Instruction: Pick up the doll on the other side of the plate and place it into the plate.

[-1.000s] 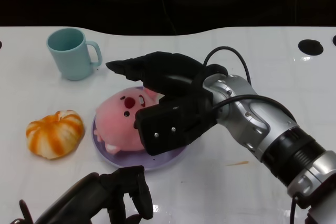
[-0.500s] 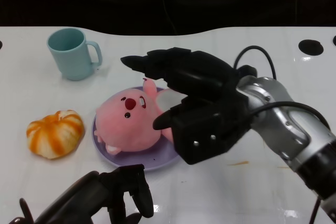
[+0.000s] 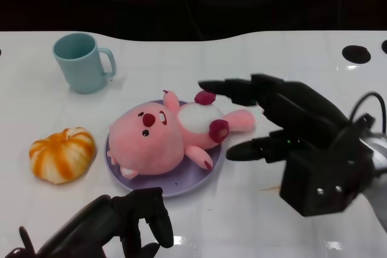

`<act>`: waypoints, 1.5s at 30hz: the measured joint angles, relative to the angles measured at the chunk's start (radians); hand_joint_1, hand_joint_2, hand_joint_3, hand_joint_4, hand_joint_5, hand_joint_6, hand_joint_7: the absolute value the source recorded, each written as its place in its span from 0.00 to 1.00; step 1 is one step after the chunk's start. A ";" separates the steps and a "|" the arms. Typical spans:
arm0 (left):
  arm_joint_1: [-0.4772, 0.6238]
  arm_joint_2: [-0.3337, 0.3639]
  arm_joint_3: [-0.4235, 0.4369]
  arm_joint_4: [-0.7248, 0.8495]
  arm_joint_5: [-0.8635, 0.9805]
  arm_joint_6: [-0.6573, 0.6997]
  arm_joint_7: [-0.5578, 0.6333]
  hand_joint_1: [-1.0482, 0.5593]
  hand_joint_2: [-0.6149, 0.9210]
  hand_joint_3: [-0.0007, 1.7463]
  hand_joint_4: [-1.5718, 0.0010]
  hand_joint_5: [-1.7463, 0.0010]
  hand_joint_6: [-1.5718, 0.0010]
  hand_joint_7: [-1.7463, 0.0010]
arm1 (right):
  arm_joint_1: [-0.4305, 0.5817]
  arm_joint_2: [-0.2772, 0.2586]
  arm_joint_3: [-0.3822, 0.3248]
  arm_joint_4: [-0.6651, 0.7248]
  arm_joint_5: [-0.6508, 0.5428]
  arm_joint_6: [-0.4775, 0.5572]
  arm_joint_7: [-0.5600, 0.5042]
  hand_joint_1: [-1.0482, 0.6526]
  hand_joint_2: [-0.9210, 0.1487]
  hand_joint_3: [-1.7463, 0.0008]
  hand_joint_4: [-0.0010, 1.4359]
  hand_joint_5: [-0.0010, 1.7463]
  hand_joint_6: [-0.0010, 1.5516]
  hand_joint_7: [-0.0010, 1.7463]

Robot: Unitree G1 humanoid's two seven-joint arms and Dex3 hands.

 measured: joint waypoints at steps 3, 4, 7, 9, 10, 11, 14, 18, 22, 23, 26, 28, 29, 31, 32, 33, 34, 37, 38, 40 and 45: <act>0.002 0.001 0.002 0.004 -0.001 -0.013 0.000 0.55 0.78 0.63 0.62 0.00 0.67 0.12 | 0.058 -0.001 -0.040 -0.021 0.066 -0.011 0.001 0.51 0.02 0.98 0.29 0.60 0.44 0.19; 0.002 0.001 0.002 0.005 -0.001 -0.016 0.000 0.55 0.78 0.63 0.62 0.00 0.67 0.12 | 0.077 -0.002 -0.053 -0.029 0.087 -0.018 0.002 0.53 0.02 0.98 0.30 0.63 0.46 0.21; 0.004 0.001 0.002 0.005 0.000 -0.016 0.000 0.55 0.78 0.63 0.62 0.00 0.67 0.12 | 0.127 -0.008 -0.080 -0.056 0.140 -0.023 0.009 0.56 0.02 0.97 0.37 0.72 0.48 0.34; 0.004 0.001 0.002 0.005 0.000 -0.016 0.000 0.55 0.78 0.63 0.62 0.00 0.67 0.12 | 0.161 -0.017 -0.097 -0.083 0.159 -0.024 0.012 0.58 0.02 0.96 0.44 0.76 0.52 0.42; 0.004 0.001 0.002 0.005 0.000 -0.016 0.000 0.55 0.78 0.63 0.62 0.00 0.67 0.12 | 0.177 -0.022 -0.106 -0.098 0.164 -0.022 0.015 0.59 0.03 0.94 0.47 0.77 0.53 0.44; 0.003 0.001 0.002 0.006 -0.001 -0.016 0.000 0.55 0.78 0.64 0.61 0.00 0.67 0.12 | 0.193 -0.028 -0.112 -0.117 0.175 -0.014 0.021 0.59 0.10 0.82 0.50 0.78 0.54 0.47; 0.002 0.002 0.003 0.007 0.000 -0.017 0.000 0.55 0.77 0.64 0.62 0.00 0.67 0.12 | 0.249 -0.036 -0.132 -0.189 0.206 0.051 0.044 0.62 0.38 0.40 0.56 0.86 0.57 0.54; 0.001 0.004 0.004 0.009 -0.001 -0.017 0.000 0.55 0.77 0.64 0.62 0.00 0.67 0.11 | 0.325 -0.056 -0.149 -0.282 0.230 0.127 0.075 0.63 0.42 0.31 0.58 0.91 0.56 0.62; -0.001 0.005 0.006 0.010 -0.002 -0.017 0.000 0.56 0.77 0.65 0.61 0.00 0.67 0.11 | 0.361 -0.064 -0.151 -0.307 0.236 0.119 0.078 0.65 0.52 0.22 0.61 0.95 0.56 0.72; -0.001 0.005 0.007 0.011 -0.003 -0.018 0.000 0.56 0.77 0.65 0.61 0.00 0.67 0.10 | 0.367 -0.063 -0.151 -0.297 0.236 0.101 0.071 0.66 0.55 0.20 0.61 0.96 0.56 0.74; -0.001 0.007 0.008 0.012 -0.006 -0.019 0.000 0.55 0.77 0.65 0.61 0.00 0.67 0.10 | 0.372 -0.056 -0.152 -0.242 0.235 0.040 0.038 0.65 0.60 0.15 0.64 0.99 0.55 0.82; 0.000 0.008 0.009 0.012 -0.008 -0.019 0.000 0.55 0.77 0.64 0.61 0.00 0.67 0.10 | 0.373 -0.050 -0.152 -0.203 0.223 0.009 0.014 0.63 0.63 0.13 0.65 1.00 0.53 0.88; 0.002 0.008 0.009 0.012 -0.009 -0.020 0.000 0.55 0.77 0.64 0.61 0.00 0.67 0.10 | 0.372 -0.049 -0.151 -0.187 0.219 -0.001 0.005 0.63 0.63 0.13 0.65 1.00 0.53 0.89; 0.006 0.008 0.010 0.012 -0.010 -0.028 0.000 0.55 0.77 0.64 0.61 0.00 0.68 0.10 | 0.372 -0.048 -0.151 -0.165 0.214 -0.011 -0.008 0.63 0.63 0.13 0.64 1.00 0.52 0.90; 0.008 0.008 0.010 0.012 -0.010 -0.033 0.000 0.55 0.77 0.64 0.61 0.00 0.68 0.10 | 0.372 -0.048 -0.151 -0.156 0.213 -0.017 -0.012 0.63 0.63 0.13 0.64 1.00 0.51 0.90; 0.009 0.008 0.010 0.012 -0.011 -0.034 0.000 0.55 0.78 0.64 0.62 0.00 0.68 0.10 | 0.371 -0.048 -0.151 -0.149 0.208 -0.018 -0.015 0.62 0.63 0.12 0.63 1.00 0.51 0.91; 0.010 0.008 0.012 0.013 -0.011 -0.034 0.000 0.55 0.78 0.63 0.61 0.00 0.67 0.10 | 0.371 -0.048 -0.150 -0.143 0.199 -0.019 -0.017 0.62 0.63 0.12 0.63 1.00 0.50 0.92; 0.013 0.007 0.019 0.016 -0.011 -0.036 0.001 0.56 0.78 0.62 0.62 0.00 0.68 0.10 | 0.369 -0.048 -0.149 -0.125 0.192 -0.025 -0.023 0.62 0.63 0.12 0.63 1.00 0.50 0.92; 0.014 0.006 0.022 0.018 -0.013 -0.041 0.001 0.56 0.79 0.62 0.62 0.00 0.68 0.10 | 0.368 -0.048 -0.148 -0.120 0.191 -0.028 -0.027 0.62 0.64 0.12 0.63 1.00 0.50 0.92; 0.017 0.004 0.026 0.019 -0.015 -0.049 0.002 0.56 0.79 0.62 0.62 0.00 0.67 0.10 | 0.365 -0.048 -0.148 -0.108 0.186 -0.037 -0.033 0.62 0.64 0.12 0.63 1.00 0.50 0.93; 0.028 0.000 0.029 0.025 -0.019 -0.069 0.008 0.56 0.79 0.63 0.62 0.00 0.67 0.11 | 0.363 -0.048 -0.148 -0.107 0.184 -0.033 -0.032 0.63 0.64 0.12 0.64 1.00 0.49 0.92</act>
